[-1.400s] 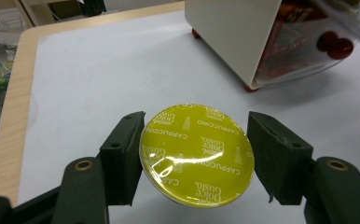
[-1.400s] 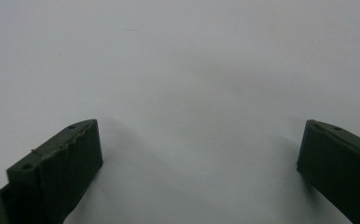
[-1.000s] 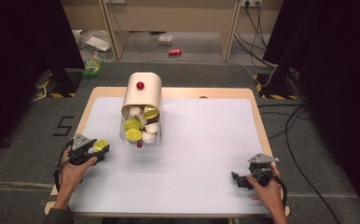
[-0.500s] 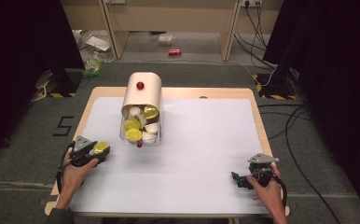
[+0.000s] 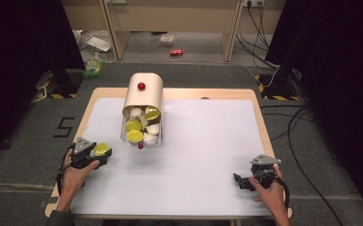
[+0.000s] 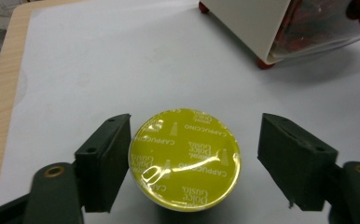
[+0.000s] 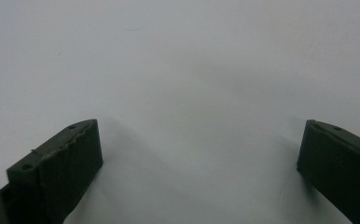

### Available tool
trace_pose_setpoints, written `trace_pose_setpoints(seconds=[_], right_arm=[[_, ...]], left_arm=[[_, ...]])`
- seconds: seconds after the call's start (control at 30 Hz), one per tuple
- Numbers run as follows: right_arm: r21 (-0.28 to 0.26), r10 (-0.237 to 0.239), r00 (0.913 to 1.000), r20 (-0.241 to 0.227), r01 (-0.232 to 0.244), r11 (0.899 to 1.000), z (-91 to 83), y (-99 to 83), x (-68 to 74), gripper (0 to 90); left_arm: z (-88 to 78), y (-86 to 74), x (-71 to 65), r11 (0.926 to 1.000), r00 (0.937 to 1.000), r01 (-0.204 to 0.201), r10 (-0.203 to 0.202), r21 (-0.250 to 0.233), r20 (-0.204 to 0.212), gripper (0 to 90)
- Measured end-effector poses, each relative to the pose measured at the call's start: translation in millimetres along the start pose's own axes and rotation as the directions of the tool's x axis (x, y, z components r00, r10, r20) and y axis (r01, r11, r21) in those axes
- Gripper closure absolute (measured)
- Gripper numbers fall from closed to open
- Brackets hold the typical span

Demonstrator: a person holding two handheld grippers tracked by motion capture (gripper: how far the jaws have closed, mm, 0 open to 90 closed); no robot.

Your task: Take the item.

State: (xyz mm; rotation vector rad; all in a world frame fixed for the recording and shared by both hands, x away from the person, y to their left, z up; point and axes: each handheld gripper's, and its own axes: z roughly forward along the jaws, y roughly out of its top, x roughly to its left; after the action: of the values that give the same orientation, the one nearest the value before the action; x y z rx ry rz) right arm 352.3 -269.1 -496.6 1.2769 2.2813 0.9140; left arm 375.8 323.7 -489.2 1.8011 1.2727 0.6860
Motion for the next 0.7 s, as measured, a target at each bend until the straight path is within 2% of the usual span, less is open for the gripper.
trace_pose_setpoints(seconds=[0.23, 0.3, 0.7], right_arm=[[0.000, 0.000, 1.0000, 0.000, 0.000, 1.000, 0.0, 0.0, 0.0, 0.2], [0.000, 0.000, 1.0000, 0.000, 0.000, 1.000, 0.0, 0.0, 0.0, 0.2], [0.000, 0.000, 1.0000, 0.000, 0.000, 1.000, 0.0, 0.0, 0.0, 0.2]], left_arm=[[-6.5, 2.5, -2.4, 0.9999, 1.0000, -0.002, 0.002, -0.015, 0.005, 21.9], [-9.0, 4.2, -3.6, 0.9998, 0.9999, -0.015, 0.015, -0.013, 0.002, 22.1], [-22.2, 13.3, -15.4, 0.9985, 0.9986, -0.017, 0.020, -0.052, 0.050, 20.5]])
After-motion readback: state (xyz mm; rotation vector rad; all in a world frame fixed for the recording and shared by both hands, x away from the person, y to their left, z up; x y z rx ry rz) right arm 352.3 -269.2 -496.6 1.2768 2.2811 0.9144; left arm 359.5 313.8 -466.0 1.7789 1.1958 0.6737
